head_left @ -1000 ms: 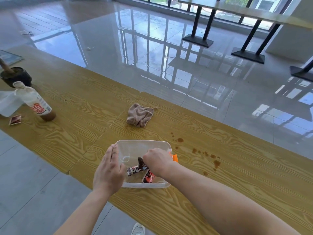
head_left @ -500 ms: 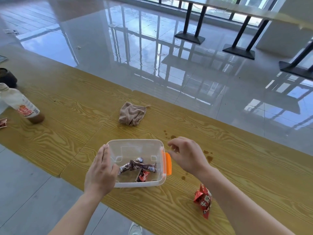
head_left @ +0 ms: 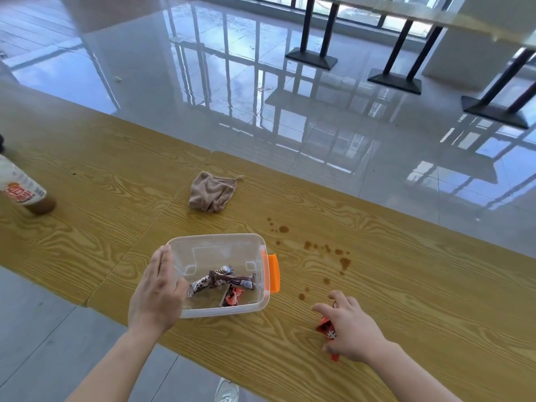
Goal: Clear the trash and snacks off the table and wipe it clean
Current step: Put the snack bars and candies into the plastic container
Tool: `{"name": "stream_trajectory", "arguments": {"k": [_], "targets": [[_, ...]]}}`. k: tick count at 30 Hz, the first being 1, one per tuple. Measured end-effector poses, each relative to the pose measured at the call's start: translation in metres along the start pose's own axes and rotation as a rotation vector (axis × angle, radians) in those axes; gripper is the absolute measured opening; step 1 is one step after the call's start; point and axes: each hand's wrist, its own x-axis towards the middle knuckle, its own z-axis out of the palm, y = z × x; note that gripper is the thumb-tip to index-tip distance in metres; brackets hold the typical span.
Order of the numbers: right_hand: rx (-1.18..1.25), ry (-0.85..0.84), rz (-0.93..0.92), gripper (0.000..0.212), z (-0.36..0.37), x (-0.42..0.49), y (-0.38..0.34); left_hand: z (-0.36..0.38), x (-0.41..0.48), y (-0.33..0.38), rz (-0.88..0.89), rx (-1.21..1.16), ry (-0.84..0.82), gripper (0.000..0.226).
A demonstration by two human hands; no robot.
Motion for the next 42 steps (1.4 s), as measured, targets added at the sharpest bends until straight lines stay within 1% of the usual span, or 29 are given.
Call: {"name": "stream_trajectory", "arguments": {"k": [2, 5, 7, 10, 13, 16, 19, 23, 26, 30, 33, 36, 38, 40, 42], "targets": [[0.007, 0.035, 0.011, 0.068, 0.009, 0.001, 0.005, 0.001, 0.0, 0.005, 0.004, -0.005, 0.002, 0.082], [0.028, 0.115, 0.025, 0.035, 0.015, 0.001, 0.01, 0.001, -0.002, 0.013, -0.025, -0.041, 0.013, 0.077], [0.045, 0.147, 0.027, 0.026, 0.017, 0.001, 0.013, 0.001, -0.004, 0.017, -0.019, -0.043, 0.011, 0.076], [0.112, 0.221, 0.008, 0.024, 0.009, 0.002, 0.009, 0.002, -0.006, 0.019, -0.023, -0.044, -0.009, 0.077], [0.222, 0.391, -0.066, 0.024, -0.022, 0.003, -0.009, 0.003, -0.008, 0.019, -0.016, -0.036, -0.018, 0.077], [0.29, 0.534, -0.169, 0.03, -0.066, 0.003, -0.038, 0.004, -0.007, 0.019, -0.006, -0.02, -0.024, 0.076], [0.312, 0.599, -0.269, 0.037, -0.1, 0.009, -0.07, 0.006, -0.007, 0.022, -0.006, -0.026, -0.028, 0.073], [0.314, 0.577, -0.405, 0.04, -0.116, 0.022, -0.111, 0.009, -0.008, 0.029, 0.008, -0.021, -0.037, 0.077], [0.208, 0.507, -0.458, 0.038, -0.112, 0.036, -0.136, 0.015, -0.003, 0.032, 0.045, 0.038, -0.055, 0.077], [-0.061, 0.319, -0.429, 0.023, -0.098, 0.055, -0.154, 0.022, 0.001, 0.031, 0.067, 0.114, -0.085, 0.078], [-0.155, 0.222, -0.398, 0.026, -0.087, 0.064, -0.156, 0.023, 0.0, 0.033, 0.105, 0.167, -0.091, 0.079], [-0.12, 0.182, -0.39, 0.035, -0.081, 0.072, -0.157, 0.015, -0.003, 0.038, 0.103, 0.154, -0.057, 0.08], [-0.059, 0.198, -0.409, 0.039, -0.078, 0.075, -0.158, 0.008, -0.004, 0.039, 0.085, 0.134, -0.027, 0.079], [0.056, 0.259, -0.429, 0.039, -0.076, 0.074, -0.159, 0.003, -0.005, 0.035, 0.072, 0.132, -0.022, 0.079], [0.182, 0.355, -0.44, 0.035, -0.074, 0.071, -0.156, 0.001, -0.006, 0.029, 0.059, 0.134, -0.007, 0.08]]}}
